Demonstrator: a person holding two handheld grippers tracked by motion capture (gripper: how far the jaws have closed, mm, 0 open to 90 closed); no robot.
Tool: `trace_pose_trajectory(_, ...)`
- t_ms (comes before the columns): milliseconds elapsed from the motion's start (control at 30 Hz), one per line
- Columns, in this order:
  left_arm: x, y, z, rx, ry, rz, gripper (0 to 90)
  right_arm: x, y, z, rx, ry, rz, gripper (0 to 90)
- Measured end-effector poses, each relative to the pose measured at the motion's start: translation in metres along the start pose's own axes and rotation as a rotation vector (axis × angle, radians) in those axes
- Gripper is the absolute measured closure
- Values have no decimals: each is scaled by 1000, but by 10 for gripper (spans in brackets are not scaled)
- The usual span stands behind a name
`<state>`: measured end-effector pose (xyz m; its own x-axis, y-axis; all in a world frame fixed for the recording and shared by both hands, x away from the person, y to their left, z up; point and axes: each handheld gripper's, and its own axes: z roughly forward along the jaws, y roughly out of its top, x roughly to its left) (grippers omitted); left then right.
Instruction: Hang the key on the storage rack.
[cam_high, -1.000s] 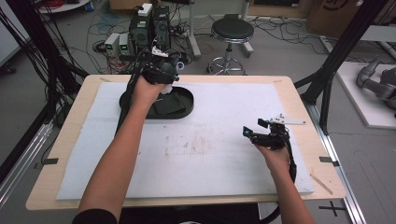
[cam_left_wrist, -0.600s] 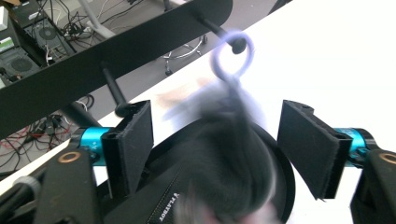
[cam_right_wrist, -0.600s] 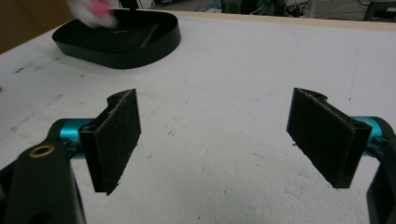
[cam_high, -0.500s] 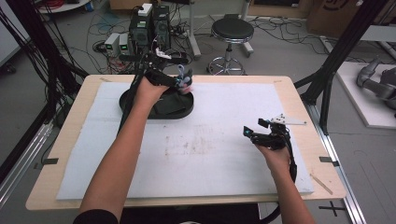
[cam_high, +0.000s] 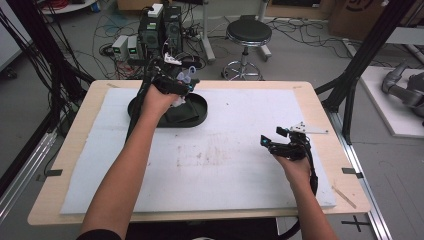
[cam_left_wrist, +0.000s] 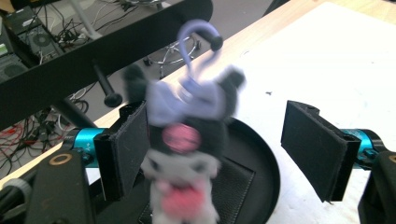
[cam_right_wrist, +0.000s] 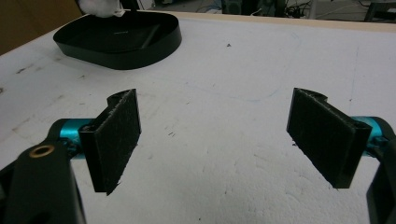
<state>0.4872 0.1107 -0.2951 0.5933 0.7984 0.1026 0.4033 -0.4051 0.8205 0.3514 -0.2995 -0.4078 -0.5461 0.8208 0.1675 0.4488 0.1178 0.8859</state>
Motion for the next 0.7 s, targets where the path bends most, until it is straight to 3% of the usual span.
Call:
trace_pose_trajectory(100, -4, -3, -7, -30, -35, -3, 228, 1, 0, 0, 1, 0, -1, 181)
trace_pose_trajectory(333, -10, -16, -21, -45, -77, -3, 225, 0, 0, 0, 4, 1, -5, 181)
trace_pose_trajectory(367, -12, -22, -25, -60, -108, -10, 222, 0, 0, 1, 5, 1, -4, 181)
trace_pose_trajectory(500, -13, -35, -34, -62, -145, -15, 220, 1, 0, 0, 2, -2, -9, 181)
trace_pose_trajectory(700, -17, -51, -50, -68, -165, -8, 217, 1, 0, -1, 2, -8, -14, 181)
